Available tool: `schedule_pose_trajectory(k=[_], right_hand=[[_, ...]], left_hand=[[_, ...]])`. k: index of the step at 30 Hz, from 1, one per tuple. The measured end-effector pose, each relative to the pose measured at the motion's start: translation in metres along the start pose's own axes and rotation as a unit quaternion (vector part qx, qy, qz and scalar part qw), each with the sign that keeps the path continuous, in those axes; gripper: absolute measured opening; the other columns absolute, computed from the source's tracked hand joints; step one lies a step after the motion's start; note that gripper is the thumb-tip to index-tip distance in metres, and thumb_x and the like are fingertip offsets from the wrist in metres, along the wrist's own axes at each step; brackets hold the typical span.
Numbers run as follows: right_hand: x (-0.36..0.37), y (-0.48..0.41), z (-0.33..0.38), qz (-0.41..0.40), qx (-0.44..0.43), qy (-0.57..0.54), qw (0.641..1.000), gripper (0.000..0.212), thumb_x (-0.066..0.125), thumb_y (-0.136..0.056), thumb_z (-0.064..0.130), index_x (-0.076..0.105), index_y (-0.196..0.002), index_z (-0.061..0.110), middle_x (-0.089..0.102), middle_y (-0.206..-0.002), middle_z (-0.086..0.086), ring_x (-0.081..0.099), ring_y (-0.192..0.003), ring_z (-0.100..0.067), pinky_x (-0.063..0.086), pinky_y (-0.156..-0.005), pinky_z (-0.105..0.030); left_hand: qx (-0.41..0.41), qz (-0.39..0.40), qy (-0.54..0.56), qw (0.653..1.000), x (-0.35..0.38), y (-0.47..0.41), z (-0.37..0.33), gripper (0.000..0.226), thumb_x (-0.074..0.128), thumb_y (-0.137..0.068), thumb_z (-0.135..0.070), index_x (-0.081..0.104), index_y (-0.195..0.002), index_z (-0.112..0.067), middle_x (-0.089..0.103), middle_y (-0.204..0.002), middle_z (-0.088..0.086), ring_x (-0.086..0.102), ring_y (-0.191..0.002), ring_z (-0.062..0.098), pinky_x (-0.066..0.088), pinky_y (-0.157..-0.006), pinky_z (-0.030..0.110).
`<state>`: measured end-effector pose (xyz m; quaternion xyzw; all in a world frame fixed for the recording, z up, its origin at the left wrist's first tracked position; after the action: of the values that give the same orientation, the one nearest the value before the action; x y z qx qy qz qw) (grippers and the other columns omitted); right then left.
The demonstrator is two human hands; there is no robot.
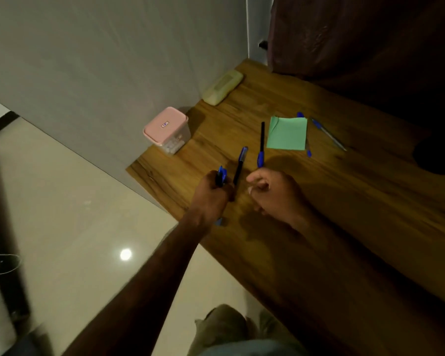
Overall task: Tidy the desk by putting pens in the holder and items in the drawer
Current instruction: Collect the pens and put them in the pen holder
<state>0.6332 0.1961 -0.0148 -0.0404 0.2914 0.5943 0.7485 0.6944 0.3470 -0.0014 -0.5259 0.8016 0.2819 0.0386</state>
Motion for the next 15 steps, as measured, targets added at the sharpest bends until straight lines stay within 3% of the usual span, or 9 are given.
schedule_pose_trajectory(k=[3, 6, 9, 13, 15], right_hand=[[-0.006, -0.014, -0.007, -0.014, 0.014, 0.007, 1.000, 0.016, 0.061, -0.096, 0.021, 0.067, -0.109, 0.029, 0.069, -0.091, 0.008, 0.071, -0.079, -0.013, 0.063, -0.074, -0.043], [-0.012, -0.029, -0.008, -0.040, 0.026, 0.017, 0.999, 0.013, 0.061, -0.096, 0.022, 0.064, -0.100, 0.034, 0.066, -0.086, 0.011, 0.070, -0.081, -0.015, 0.062, -0.077, -0.043], [-0.021, -0.045, -0.007, -0.079, 0.051, 0.041, 0.995, 0.013, 0.064, -0.095, 0.025, 0.067, -0.107, 0.030, 0.070, -0.099, 0.008, 0.070, -0.089, -0.017, 0.061, -0.082, -0.043], [-0.026, -0.058, -0.003, -0.134, 0.085, 0.085, 0.984, 0.019, 0.066, -0.094, 0.028, 0.068, -0.113, 0.025, 0.070, -0.111, 0.005, 0.065, -0.104, -0.017, 0.057, -0.086, -0.038], [-0.022, -0.064, 0.000, -0.139, 0.098, 0.107, 0.980, 0.020, 0.065, -0.095, 0.029, 0.067, -0.113, 0.021, 0.070, -0.111, 0.002, 0.065, -0.103, -0.019, 0.056, -0.083, -0.035]], left_hand=[[0.010, -0.035, -0.038, 0.999, 0.003, -0.024, -0.006, 0.017, 0.055, -0.097, -0.020, 0.057, -0.111, -0.011, 0.059, -0.075, -0.001, 0.052, -0.042, -0.001, 0.037, -0.037, 0.016], [0.037, -0.049, -0.134, 0.989, 0.008, -0.052, -0.008, 0.026, 0.055, -0.097, -0.032, 0.053, -0.117, -0.016, 0.064, -0.090, -0.001, 0.060, -0.065, 0.006, 0.044, -0.044, 0.017], [0.062, -0.034, -0.231, 0.970, 0.017, -0.077, -0.007, 0.036, 0.059, -0.091, -0.040, 0.054, -0.118, -0.017, 0.065, -0.104, 0.005, 0.063, -0.084, 0.020, 0.055, -0.065, 0.035], [0.129, -0.011, -0.335, 0.933, 0.023, -0.094, -0.007, 0.036, 0.063, -0.091, -0.037, 0.054, -0.110, -0.009, 0.061, -0.104, 0.009, 0.058, -0.088, 0.025, 0.039, -0.063, 0.033], [0.148, 0.009, -0.368, 0.918, 0.020, -0.099, -0.008, 0.031, 0.059, -0.093, -0.036, 0.054, -0.108, -0.009, 0.061, -0.102, 0.009, 0.060, -0.091, 0.028, 0.046, -0.066, 0.037]])
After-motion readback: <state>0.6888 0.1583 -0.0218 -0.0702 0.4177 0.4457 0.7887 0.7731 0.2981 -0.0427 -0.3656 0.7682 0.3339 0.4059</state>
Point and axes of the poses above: each hand's wrist, its own y-axis away from the middle knuckle, its own x-axis out of the palm, z = x × y, the point moved 3 cm from there along -y, towards the middle knuckle
